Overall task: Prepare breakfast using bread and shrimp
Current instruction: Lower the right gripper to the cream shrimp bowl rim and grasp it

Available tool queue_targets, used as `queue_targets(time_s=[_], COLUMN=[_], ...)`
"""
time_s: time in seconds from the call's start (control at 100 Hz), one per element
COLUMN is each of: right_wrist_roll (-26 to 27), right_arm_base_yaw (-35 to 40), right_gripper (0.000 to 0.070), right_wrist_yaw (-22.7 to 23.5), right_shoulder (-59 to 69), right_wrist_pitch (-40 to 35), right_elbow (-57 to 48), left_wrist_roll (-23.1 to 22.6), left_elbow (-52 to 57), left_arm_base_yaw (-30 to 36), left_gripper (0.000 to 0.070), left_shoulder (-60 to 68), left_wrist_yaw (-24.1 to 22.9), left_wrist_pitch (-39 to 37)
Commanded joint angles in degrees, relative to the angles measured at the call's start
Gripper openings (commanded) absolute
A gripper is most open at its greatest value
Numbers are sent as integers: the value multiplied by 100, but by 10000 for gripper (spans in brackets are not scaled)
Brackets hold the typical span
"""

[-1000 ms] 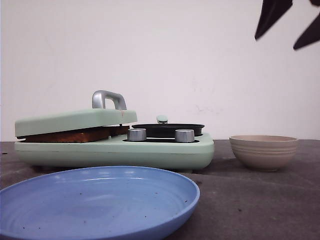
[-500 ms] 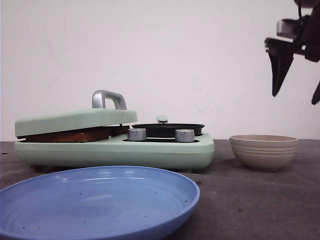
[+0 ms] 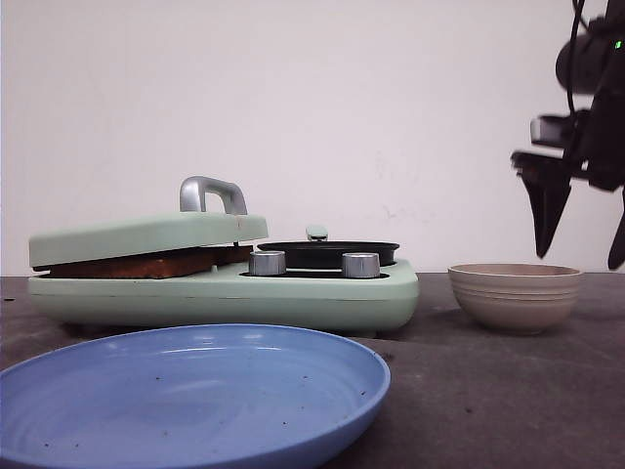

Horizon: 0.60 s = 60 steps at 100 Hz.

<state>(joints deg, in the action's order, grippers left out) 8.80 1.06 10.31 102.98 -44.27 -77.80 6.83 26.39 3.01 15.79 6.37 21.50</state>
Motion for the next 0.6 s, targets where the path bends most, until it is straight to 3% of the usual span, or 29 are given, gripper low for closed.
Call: queue_targets(time_s=[0.0, 0.16, 0.28, 0.43, 0.59], right_wrist_roll=[-61, -61, -61, -63, -66], right_arm_base_yaw=[-13, -20, -17, -17, -17], right_gripper=[478, 475, 428, 321, 316], right_wrist_yaw=[-24, -22, -22, -17, 22], right_shoulder=[197, 431, 525, 527, 527], right_wrist_pitch=[90, 162, 229, 356, 363], right_elbow=[-96, -96, -96, -96, -96], left_wrist_roll=[13, 13, 13, 13, 13], left_elbow=[2, 2, 2, 2, 2], left_arm_base_yaw=[-4, -4, -4, -4, -4], left_gripper=[34, 35, 35, 35, 35], left_shoulder=[7, 7, 7, 7, 7], left_wrist_yaw=[7, 7, 9, 7, 7], left_wrist_pitch=[-39, -39, -42, -42, -42])
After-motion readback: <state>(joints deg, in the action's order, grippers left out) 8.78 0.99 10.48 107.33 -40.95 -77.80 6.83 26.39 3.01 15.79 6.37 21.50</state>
